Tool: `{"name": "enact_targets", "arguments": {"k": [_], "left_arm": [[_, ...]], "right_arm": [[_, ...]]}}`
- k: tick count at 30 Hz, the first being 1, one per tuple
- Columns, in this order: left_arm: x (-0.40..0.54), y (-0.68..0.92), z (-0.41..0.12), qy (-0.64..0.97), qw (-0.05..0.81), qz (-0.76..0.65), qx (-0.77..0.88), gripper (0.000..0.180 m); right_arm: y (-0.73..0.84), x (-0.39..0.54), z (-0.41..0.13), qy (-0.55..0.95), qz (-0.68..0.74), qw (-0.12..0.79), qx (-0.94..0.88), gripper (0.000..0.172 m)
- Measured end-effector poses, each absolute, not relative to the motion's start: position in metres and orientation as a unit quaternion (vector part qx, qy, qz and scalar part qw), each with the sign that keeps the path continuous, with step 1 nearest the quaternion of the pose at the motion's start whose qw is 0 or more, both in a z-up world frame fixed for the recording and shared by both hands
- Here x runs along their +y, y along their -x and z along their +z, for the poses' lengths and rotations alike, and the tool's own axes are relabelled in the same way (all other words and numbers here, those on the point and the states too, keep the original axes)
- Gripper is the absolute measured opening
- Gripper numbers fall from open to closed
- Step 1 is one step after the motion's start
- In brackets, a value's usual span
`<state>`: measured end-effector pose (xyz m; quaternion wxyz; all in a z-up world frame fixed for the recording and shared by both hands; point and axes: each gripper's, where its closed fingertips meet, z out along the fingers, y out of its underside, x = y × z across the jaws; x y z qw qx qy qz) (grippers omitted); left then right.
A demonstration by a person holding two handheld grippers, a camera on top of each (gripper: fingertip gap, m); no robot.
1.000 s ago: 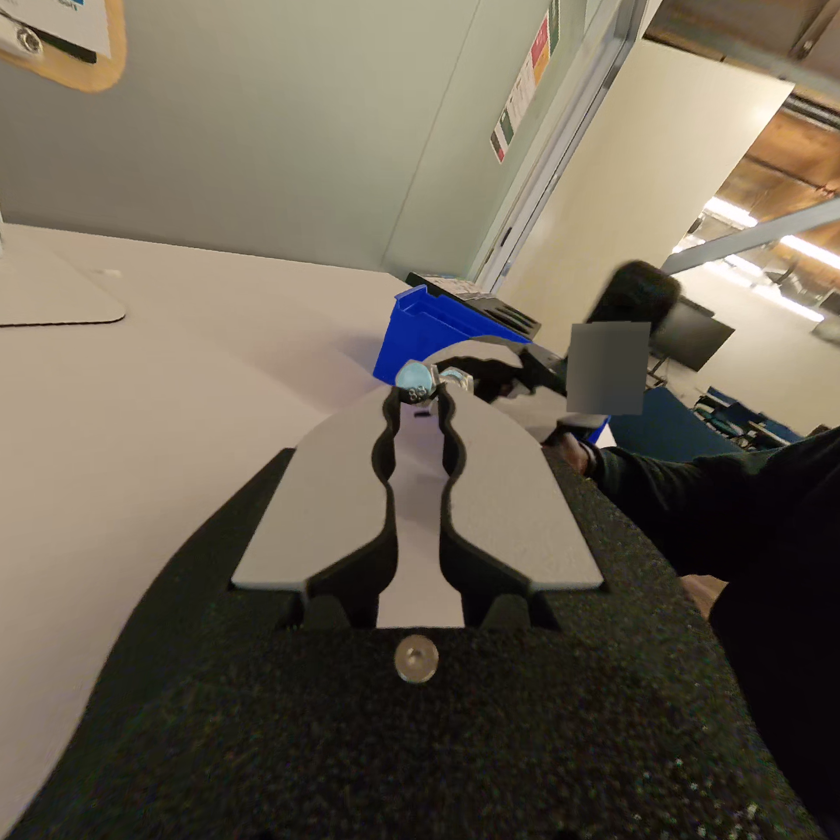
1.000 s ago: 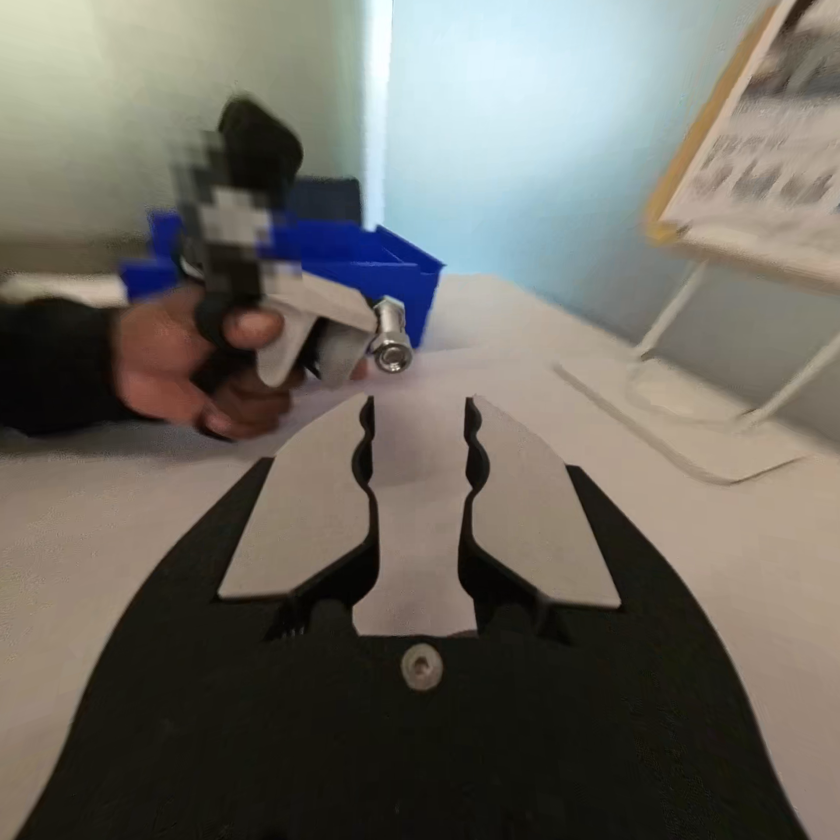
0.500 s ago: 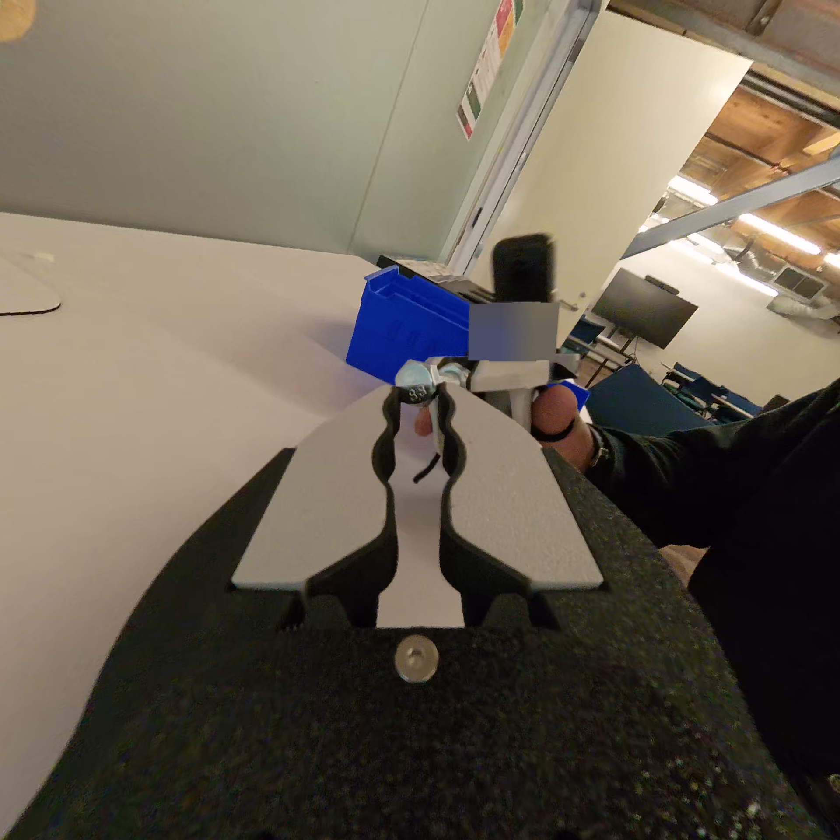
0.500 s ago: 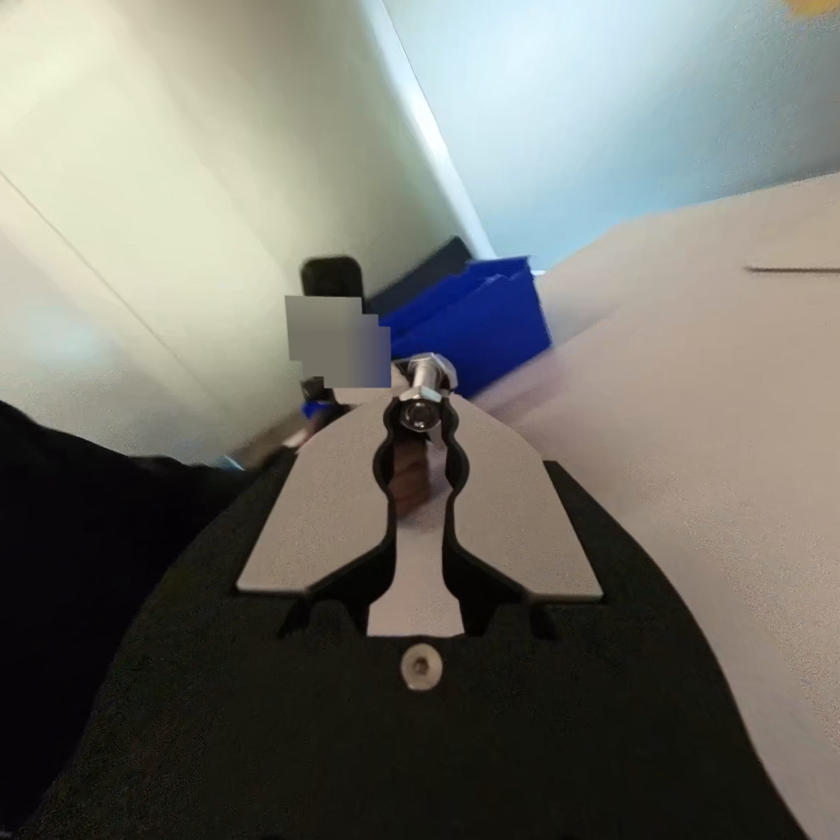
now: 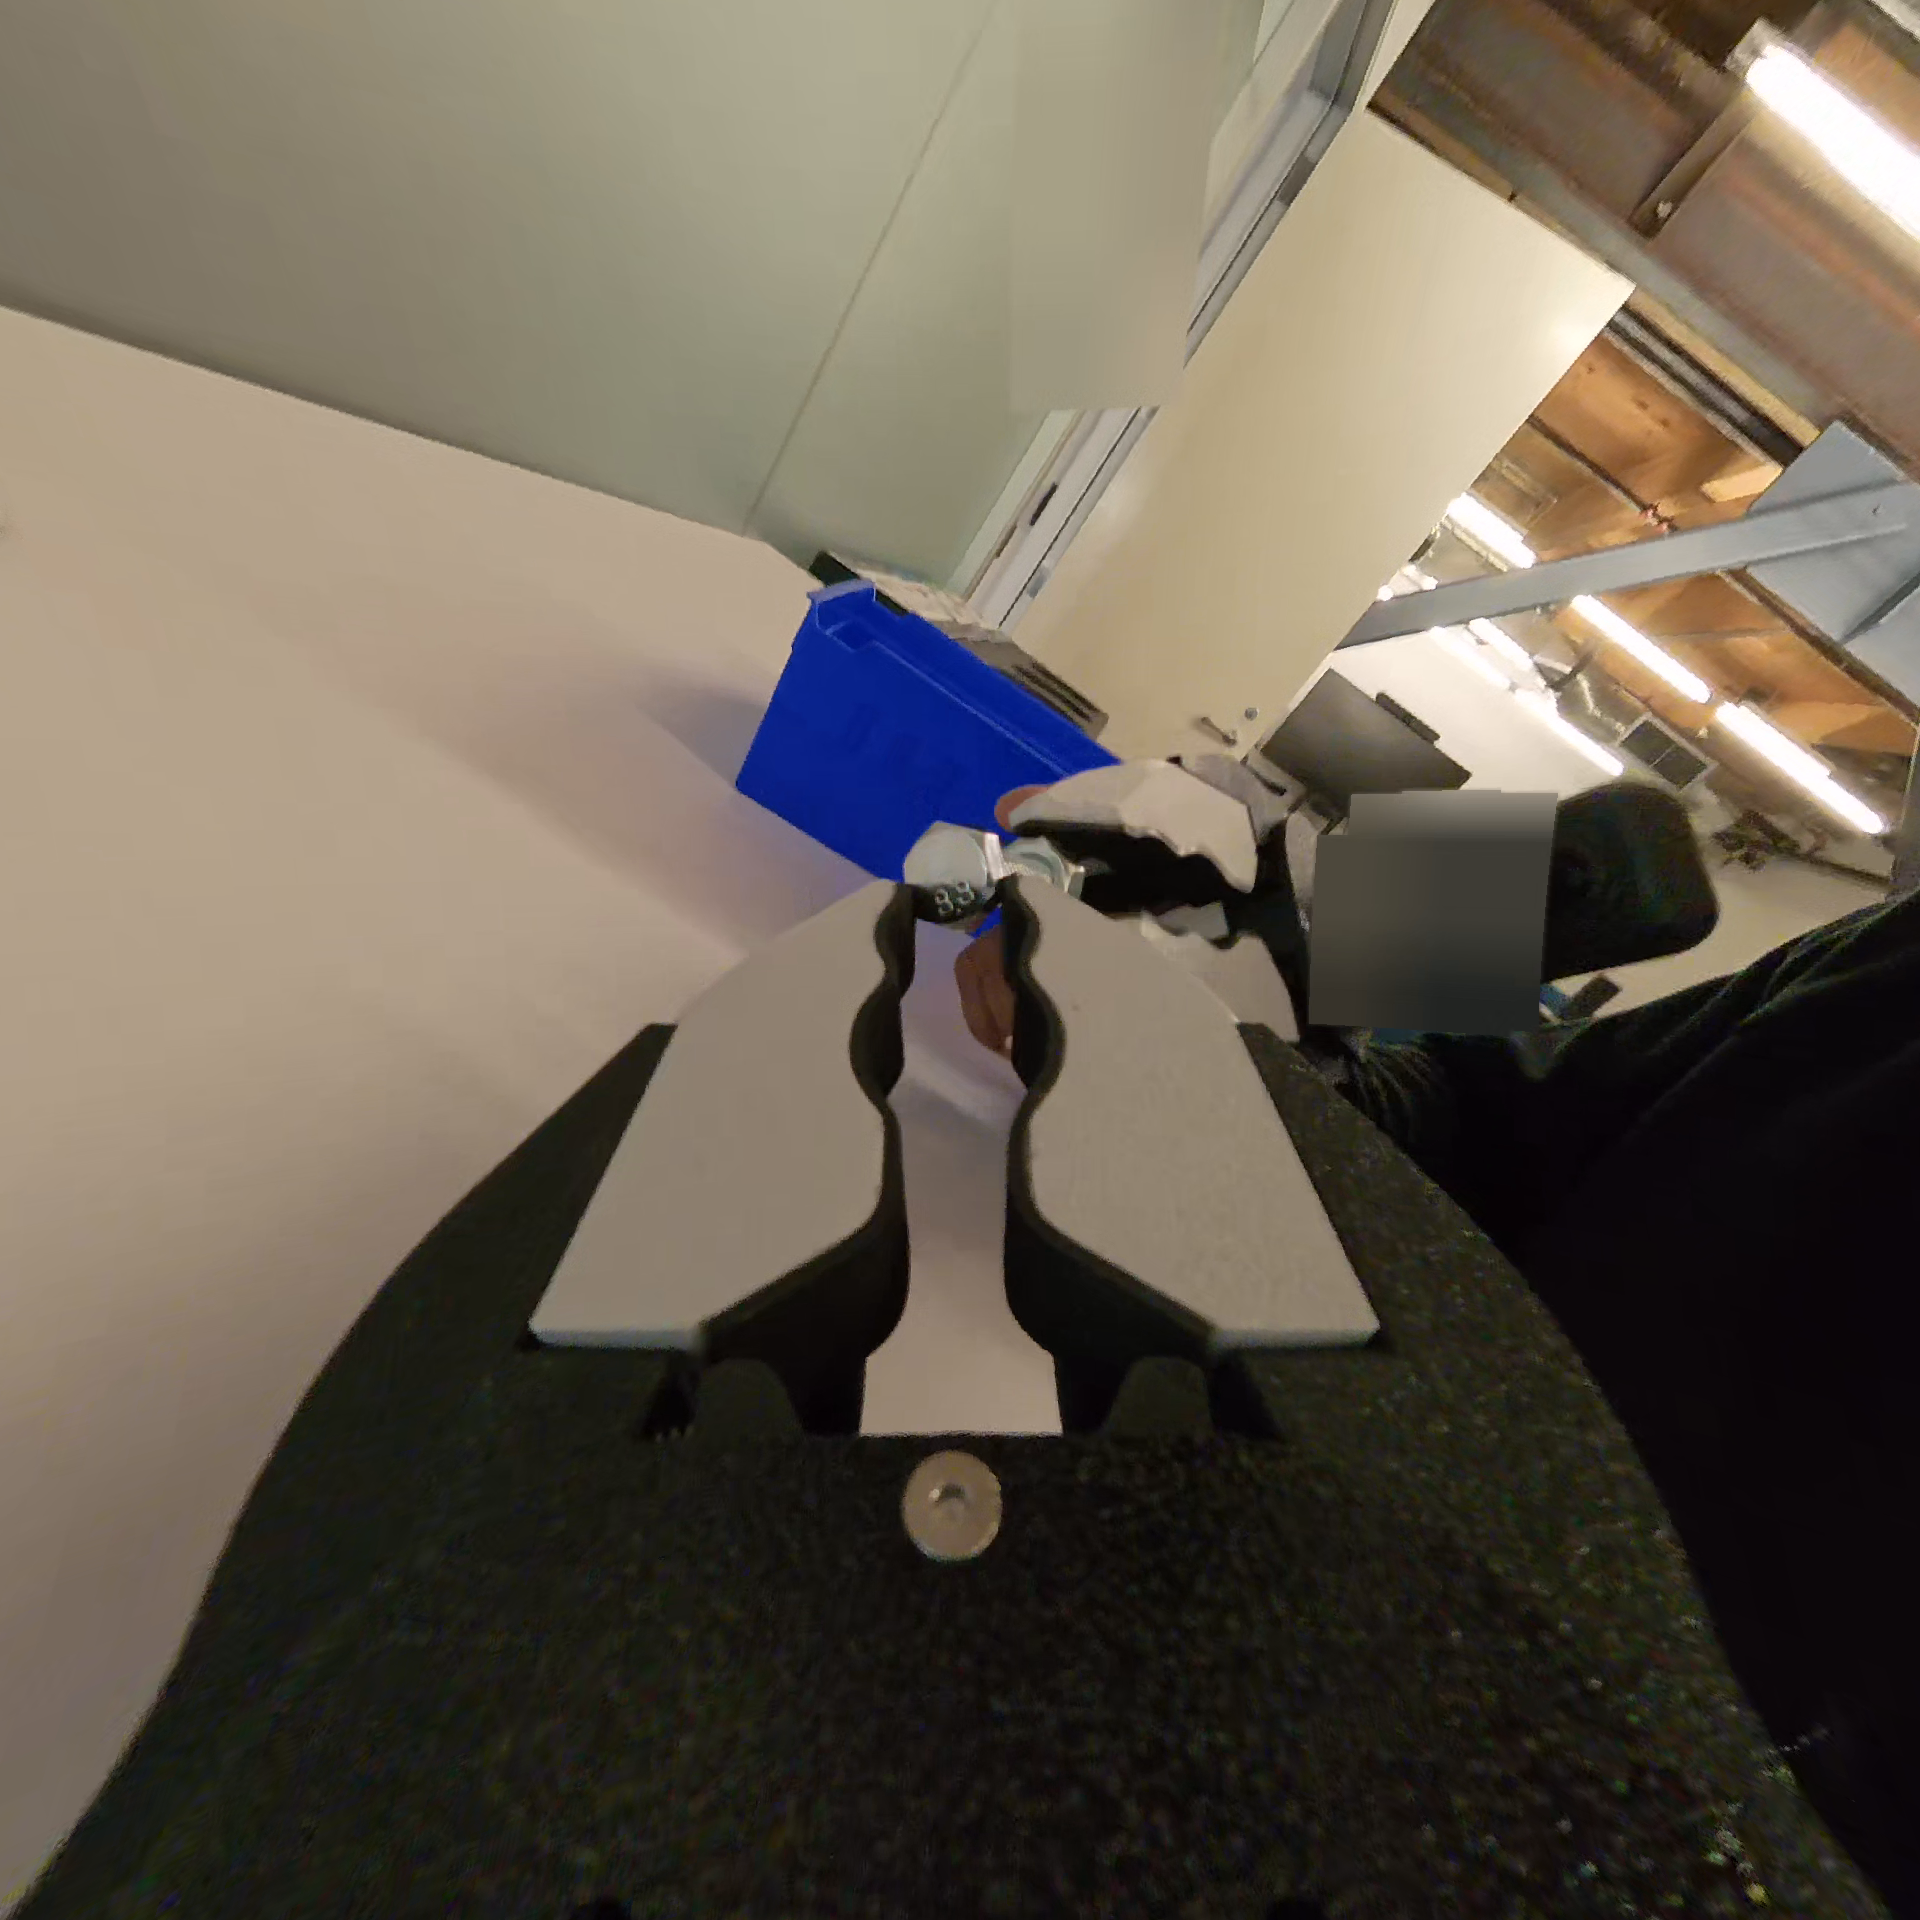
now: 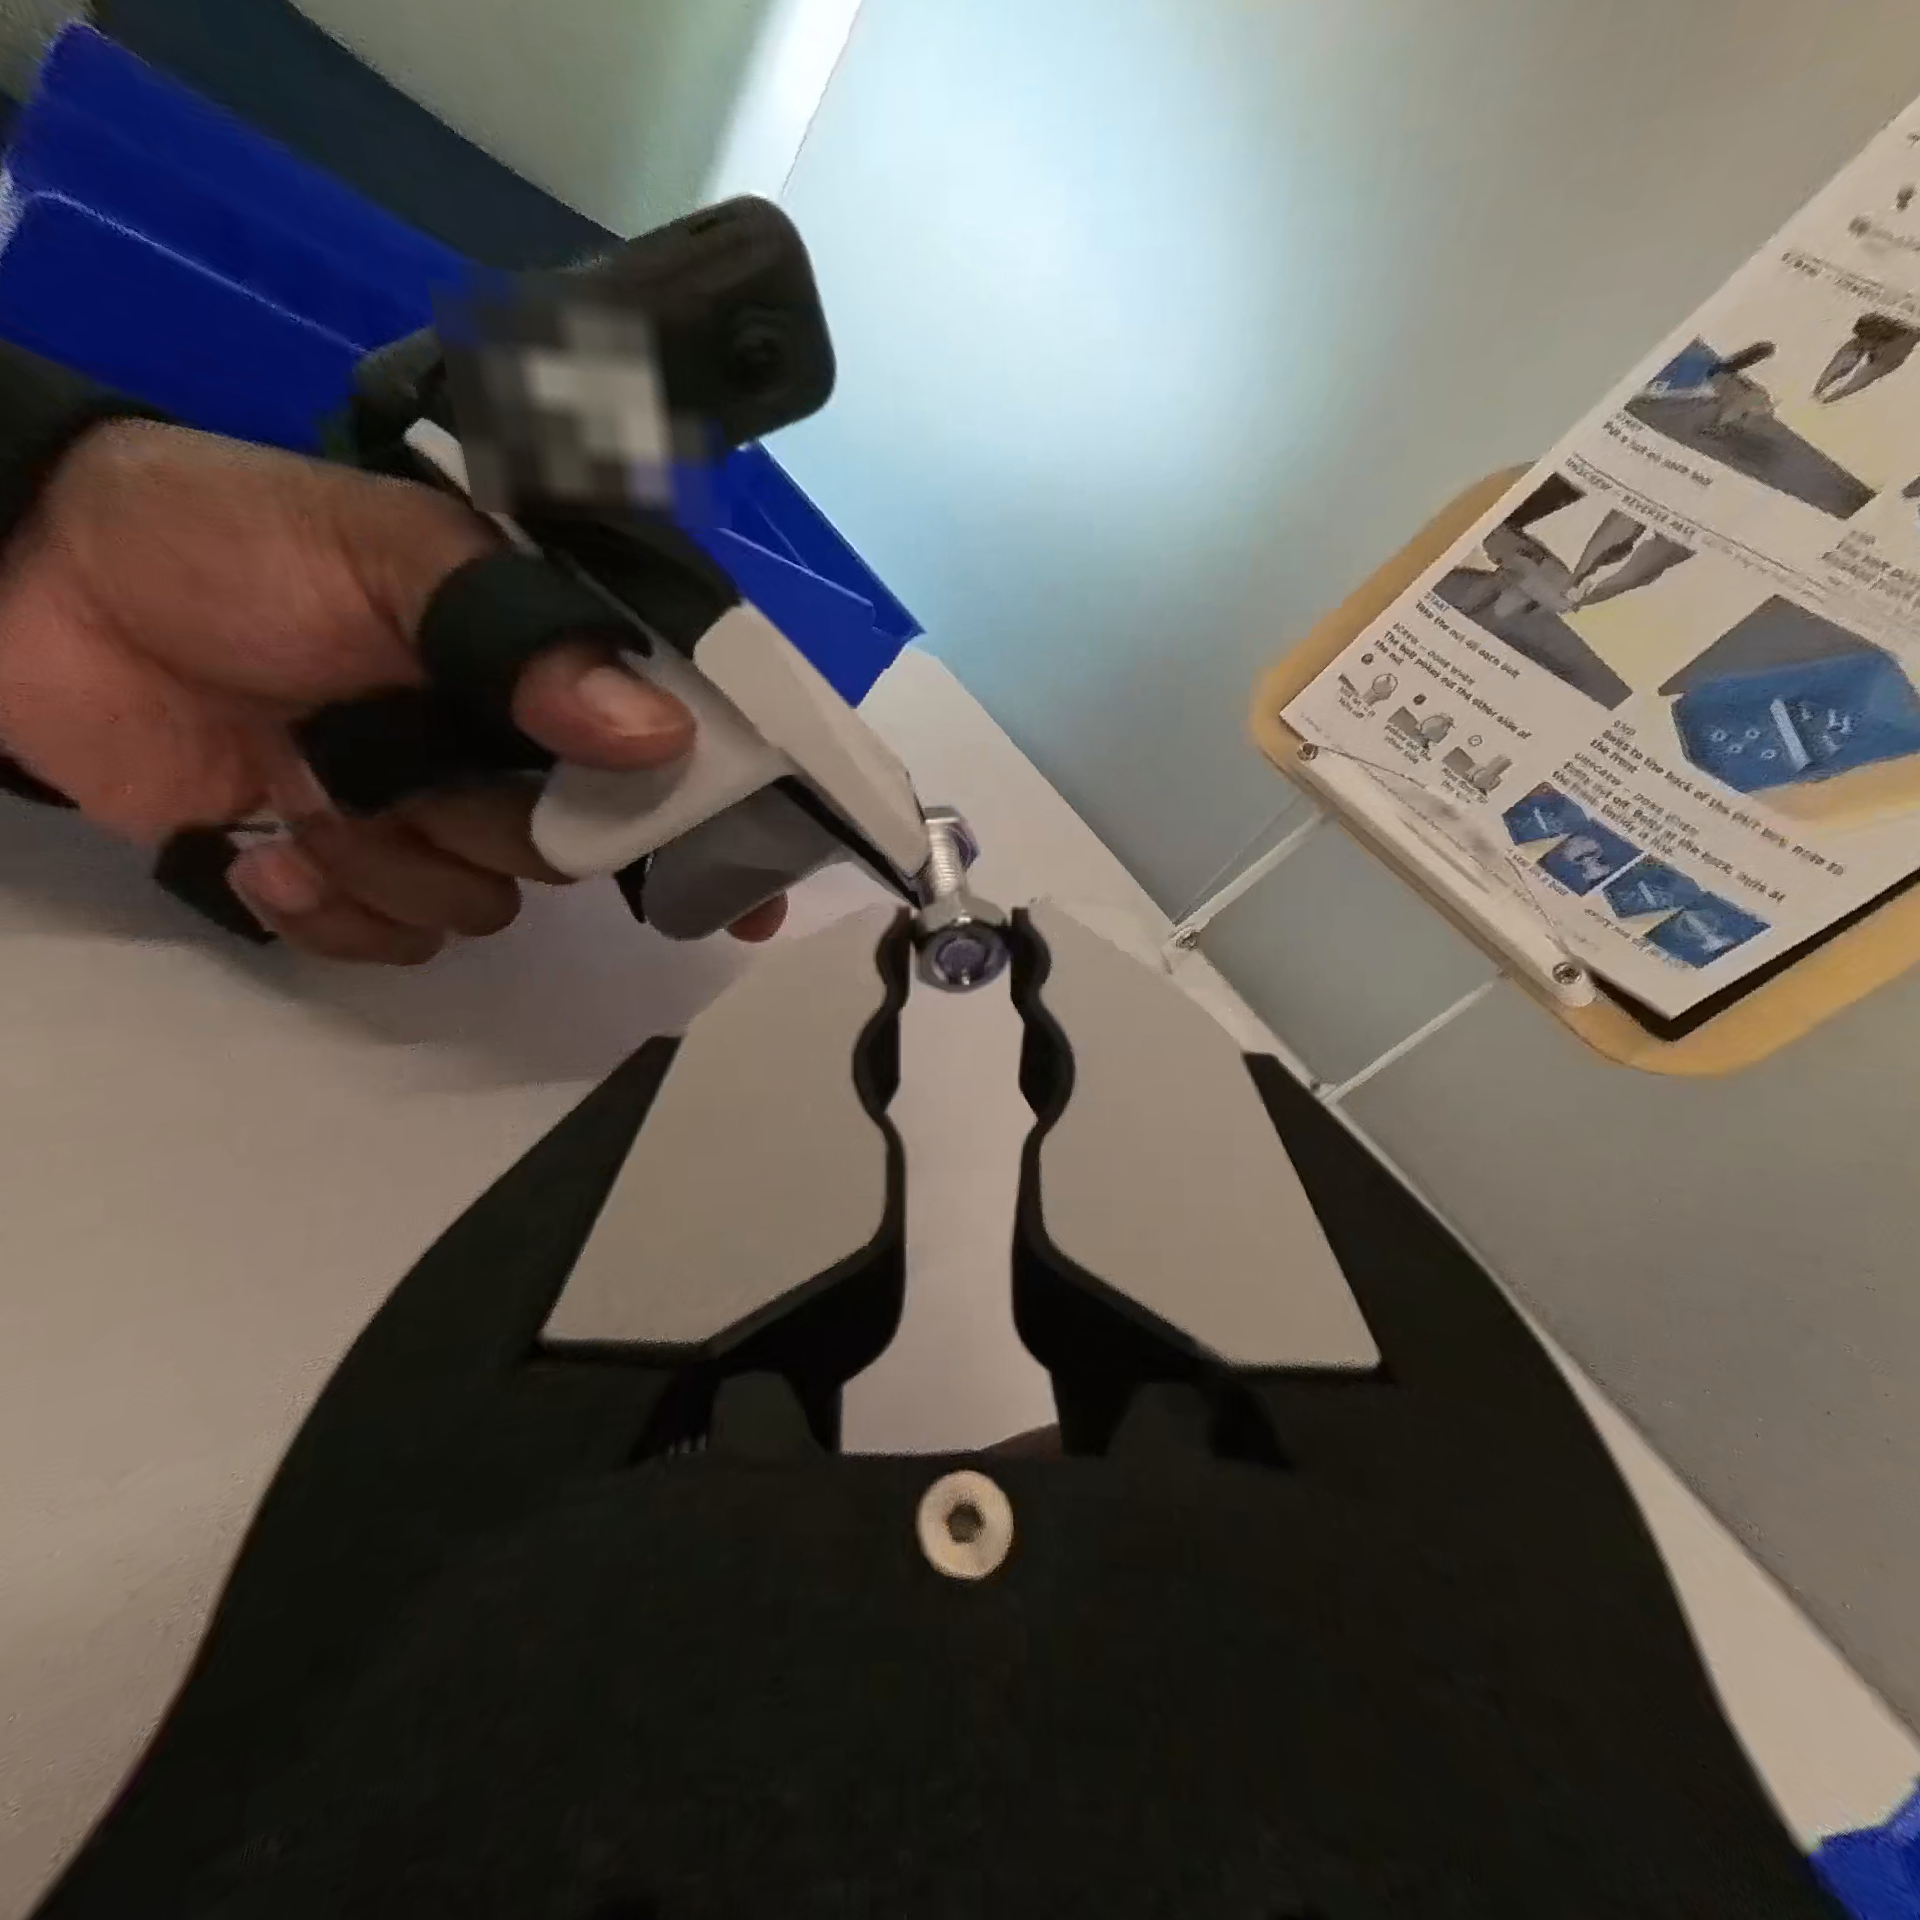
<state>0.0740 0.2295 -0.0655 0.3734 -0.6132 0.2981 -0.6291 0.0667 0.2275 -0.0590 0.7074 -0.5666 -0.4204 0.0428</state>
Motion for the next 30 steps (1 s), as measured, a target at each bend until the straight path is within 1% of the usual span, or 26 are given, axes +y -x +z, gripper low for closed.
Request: {"name": "enact_targets", "arguments": {"k": [2, 6, 8, 9, 11, 12, 14, 24, 28, 30], "left_arm": [[0.231, -0.074, -0.069, 0.618, 0.382, -0.614, 0.308, 0.015], [0.233, -0.073, -0.071, 0.616, 0.427, -0.559, 0.353, 0.016], [0.234, -0.074, -0.073, 0.619, 0.442, -0.535, 0.368, 0.015], [0.236, -0.075, -0.076, 0.626, 0.445, -0.525, 0.366, 0.016], [0.239, -0.075, -0.08, 0.639, 0.439, -0.523, 0.354, 0.016], [0.242, -0.074, -0.081, 0.644, 0.439, -0.525, 0.342, 0.016], [0.246, -0.069, -0.078, 0.645, 0.438, -0.536, 0.323, 0.016], [0.245, -0.068, -0.076, 0.638, 0.41, -0.57, 0.317, 0.016], [0.244, -0.066, -0.072, 0.628, 0.384, -0.604, 0.305, 0.016], [0.243, -0.064, -0.072, 0.625, 0.368, -0.62, 0.3, 0.015]], "right_arm": [[-0.067, 0.229, -0.06, 0.601, 0.109, 0.685, -0.397, 0.018], [-0.069, 0.233, -0.062, 0.679, 0.329, 0.6, -0.266, 0.017], [-0.072, 0.238, -0.064, 0.694, 0.377, 0.577, -0.208, 0.018], [-0.078, 0.243, -0.068, 0.707, 0.356, 0.583, -0.181, 0.019], [-0.1, 0.254, -0.079, 0.74, 0.249, 0.611, -0.129, 0.031], [-0.103, 0.255, -0.079, 0.742, 0.217, 0.621, -0.131, 0.039], [-0.096, 0.251, -0.078, 0.738, 0.2, 0.625, -0.156, 0.044], [-0.073, 0.239, -0.067, 0.681, 0.208, 0.653, -0.258, 0.043], [-0.068, 0.236, -0.066, 0.643, 0.156, 0.67, -0.335, 0.043], [-0.066, 0.235, -0.068, 0.631, 0.12, 0.673, -0.367, 0.04]]}}
